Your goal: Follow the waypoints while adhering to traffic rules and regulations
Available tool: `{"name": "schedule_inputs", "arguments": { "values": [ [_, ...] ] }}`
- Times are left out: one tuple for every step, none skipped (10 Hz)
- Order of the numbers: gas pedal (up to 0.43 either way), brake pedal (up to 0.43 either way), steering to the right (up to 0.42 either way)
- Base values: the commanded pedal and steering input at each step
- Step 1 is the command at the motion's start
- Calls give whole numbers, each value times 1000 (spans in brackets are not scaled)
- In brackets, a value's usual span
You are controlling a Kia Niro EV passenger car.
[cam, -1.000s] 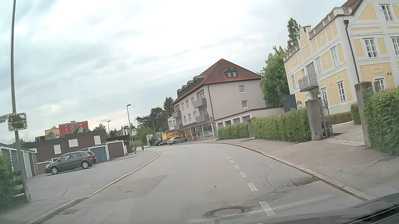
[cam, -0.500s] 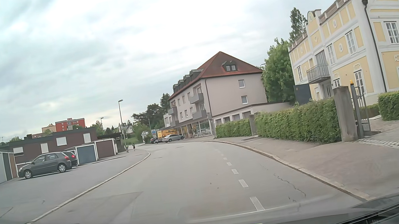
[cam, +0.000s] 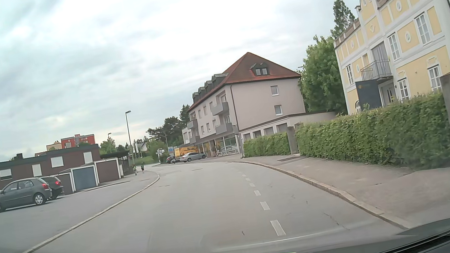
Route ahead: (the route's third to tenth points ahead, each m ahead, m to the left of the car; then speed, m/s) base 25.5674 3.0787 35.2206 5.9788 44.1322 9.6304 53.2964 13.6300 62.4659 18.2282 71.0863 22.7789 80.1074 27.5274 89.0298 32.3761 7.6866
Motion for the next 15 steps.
{"name": "schedule_inputs", "arguments": {
  "values": [
    [79,0,-19],
    [79,0,-19],
    [67,0,-20],
    [67,0,-24],
    [67,0,-25],
    [67,0,-26],
    [67,0,-25],
    [67,0,-26],
    [67,0,-27],
    [67,0,-28],
    [67,0,-28],
    [67,0,-30],
    [67,0,-34],
    [67,0,-35],
    [67,0,-35]
  ]
}}
